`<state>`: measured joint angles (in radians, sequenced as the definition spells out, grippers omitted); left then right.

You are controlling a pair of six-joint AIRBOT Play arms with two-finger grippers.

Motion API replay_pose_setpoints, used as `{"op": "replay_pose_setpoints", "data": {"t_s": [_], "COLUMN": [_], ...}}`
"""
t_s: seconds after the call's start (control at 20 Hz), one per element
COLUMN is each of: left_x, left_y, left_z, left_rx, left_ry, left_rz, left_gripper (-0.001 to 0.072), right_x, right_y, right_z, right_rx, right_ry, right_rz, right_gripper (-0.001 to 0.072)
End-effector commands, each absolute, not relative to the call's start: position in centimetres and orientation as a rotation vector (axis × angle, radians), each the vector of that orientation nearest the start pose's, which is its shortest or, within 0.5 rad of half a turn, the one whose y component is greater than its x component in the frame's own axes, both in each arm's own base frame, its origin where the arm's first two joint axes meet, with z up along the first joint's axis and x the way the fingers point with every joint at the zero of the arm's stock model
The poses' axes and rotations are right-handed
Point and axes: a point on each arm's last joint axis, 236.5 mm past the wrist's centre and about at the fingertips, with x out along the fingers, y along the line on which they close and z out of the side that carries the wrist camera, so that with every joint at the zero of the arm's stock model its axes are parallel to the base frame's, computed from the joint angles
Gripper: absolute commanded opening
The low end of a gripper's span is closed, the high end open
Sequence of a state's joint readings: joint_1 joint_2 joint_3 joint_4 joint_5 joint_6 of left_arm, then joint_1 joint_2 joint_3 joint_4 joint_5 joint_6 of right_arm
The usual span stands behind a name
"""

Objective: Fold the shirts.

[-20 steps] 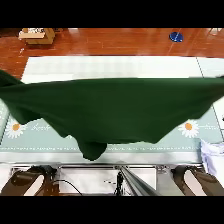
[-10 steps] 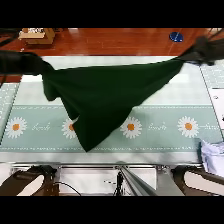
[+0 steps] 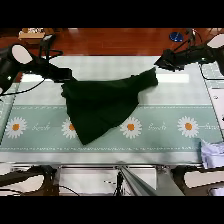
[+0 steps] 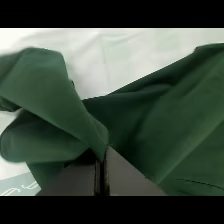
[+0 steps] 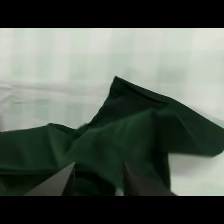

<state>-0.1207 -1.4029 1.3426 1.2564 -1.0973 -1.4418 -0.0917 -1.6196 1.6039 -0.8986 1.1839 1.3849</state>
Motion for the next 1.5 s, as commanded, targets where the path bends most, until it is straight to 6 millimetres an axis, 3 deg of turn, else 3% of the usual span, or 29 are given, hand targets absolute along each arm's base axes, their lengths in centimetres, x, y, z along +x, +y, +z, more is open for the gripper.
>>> {"op": "replay_pose_setpoints", "data": {"t_s": [0.0,0.15,0.2,0.25,0.45,0.55,0.7,0.9,1.0,1.1,1.25,1.45], "left_x": [43.4,43.3,43.3,43.3,43.3,43.3,43.3,43.3,43.3,43.3,43.3,43.3], "left_y": [-11.8,-11.8,-11.8,-11.8,-11.8,-11.8,-11.8,-11.8,-11.8,-11.8,-11.8,-11.8], "left_z": [2.5,2.5,2.4,2.5,2.5,2.5,2.5,2.5,2.5,2.5,2.5,2.5], "left_rx": [-0.076,-0.044,-0.044,-0.044,-0.044,-0.045,-0.044,-0.044,-0.044,-0.044,-0.045,-0.045], "left_ry": [1.171,1.169,1.169,1.169,1.168,1.166,1.166,1.166,1.166,1.166,1.166,1.166], "left_rz": [-0.364,-0.386,-0.386,-0.386,-0.385,-0.385,-0.385,-0.385,-0.385,-0.385,-0.385,-0.385], "left_gripper": [0.0022,0.0022,0.0022,0.0022,0.0022,0.0022,0.0022,0.0022,0.0022,0.0022,0.0022,0.0022], "right_x": [47.3,42.1,40.2,38.4,32.2,29.4,26.1,25.7,26.0,26.1,26.6,27.5], "right_y": [5.8,-0.2,-1.3,-0.9,7.0,11.2,17.3,22.3,23.3,24.7,26.7,27.2], "right_z": [7.8,7.8,7.3,6.5,1.9,-1.2,-4.5,-5.5,-6.8,-7.8,-7.9,-8.7], "right_rx": [0.369,0.196,0.206,0.271,0.576,0.694,0.821,0.788,0.816,0.846,0.878,0.869], "right_ry": [1.125,1.269,1.32,1.349,1.379,1.387,1.423,1.381,1.389,1.393,1.356,1.301], "right_rz": [0.41,0.265,0.226,0.235,0.387,0.413,0.458,0.466,0.399,0.39,0.427,0.375], "right_gripper": [0.0382,0.0382,0.0382,0.0382,0.0385,0.0463,0.0463,0.0462,0.0465,0.0533,0.0531,0.0528]}}
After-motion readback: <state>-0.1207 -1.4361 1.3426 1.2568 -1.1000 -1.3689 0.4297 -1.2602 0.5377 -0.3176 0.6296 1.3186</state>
